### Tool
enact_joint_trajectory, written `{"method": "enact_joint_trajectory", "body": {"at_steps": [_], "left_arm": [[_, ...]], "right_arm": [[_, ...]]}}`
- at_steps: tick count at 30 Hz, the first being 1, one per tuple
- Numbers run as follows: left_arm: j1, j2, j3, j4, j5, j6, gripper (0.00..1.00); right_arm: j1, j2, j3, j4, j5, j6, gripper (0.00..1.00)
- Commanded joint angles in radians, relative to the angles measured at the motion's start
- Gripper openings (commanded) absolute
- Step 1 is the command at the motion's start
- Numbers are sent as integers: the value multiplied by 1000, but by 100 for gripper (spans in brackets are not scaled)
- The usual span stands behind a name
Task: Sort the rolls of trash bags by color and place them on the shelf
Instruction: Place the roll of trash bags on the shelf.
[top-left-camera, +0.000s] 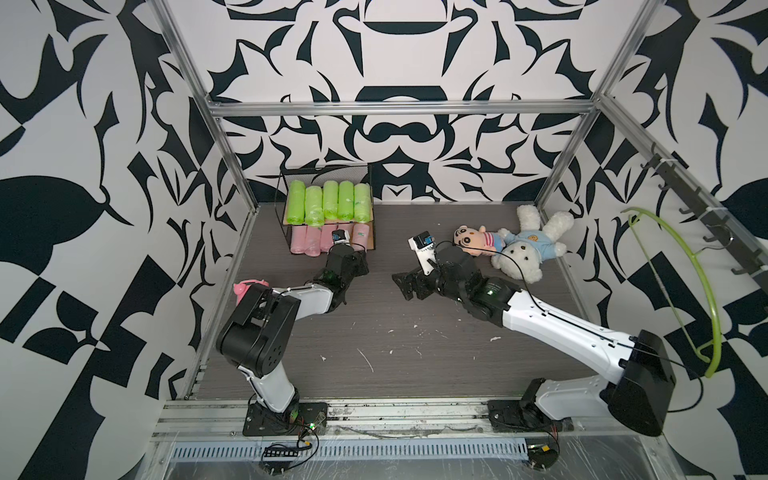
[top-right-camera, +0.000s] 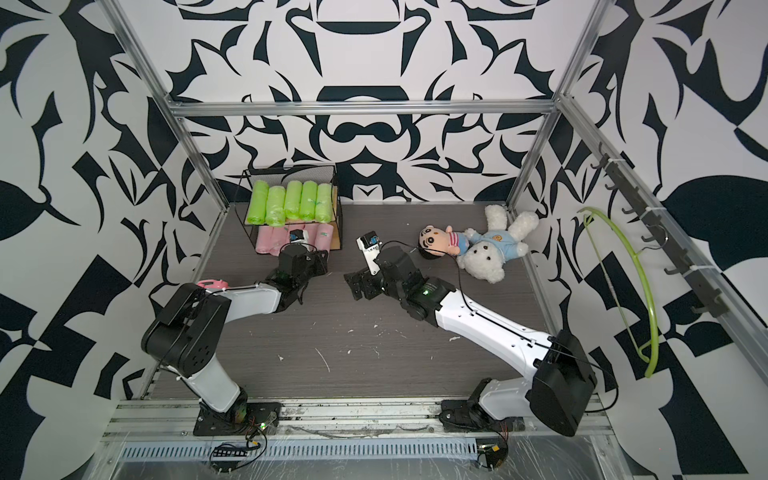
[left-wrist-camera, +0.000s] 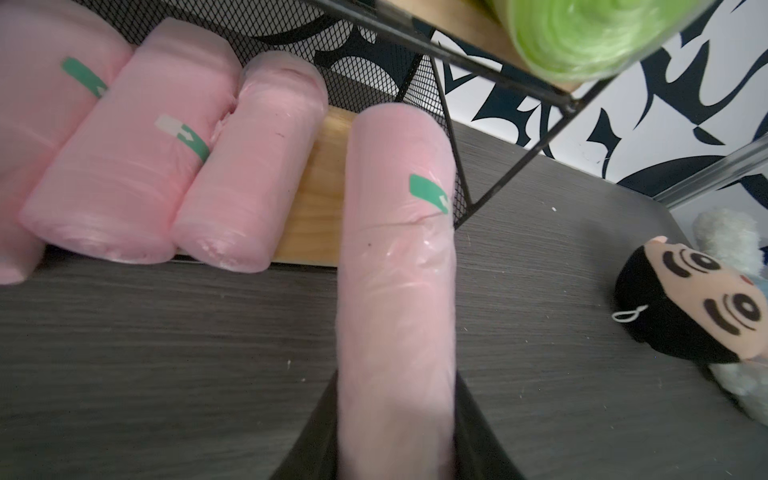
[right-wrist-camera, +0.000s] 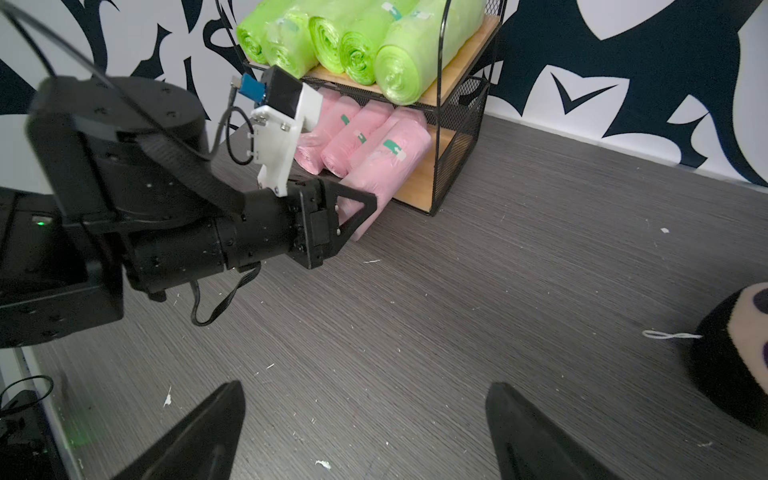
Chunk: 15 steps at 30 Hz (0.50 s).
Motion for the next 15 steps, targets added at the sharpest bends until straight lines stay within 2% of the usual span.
{"method": "enact_joint_trajectory", "body": {"at_steps": [1, 15], "left_arm": [[4, 49, 55, 67, -43, 24, 24], [8, 216, 189, 72, -117, 68, 31]], "right_arm": [[1, -39, 25, 10, 23, -18, 96], [0, -60, 8, 9, 37, -23, 96]]}}
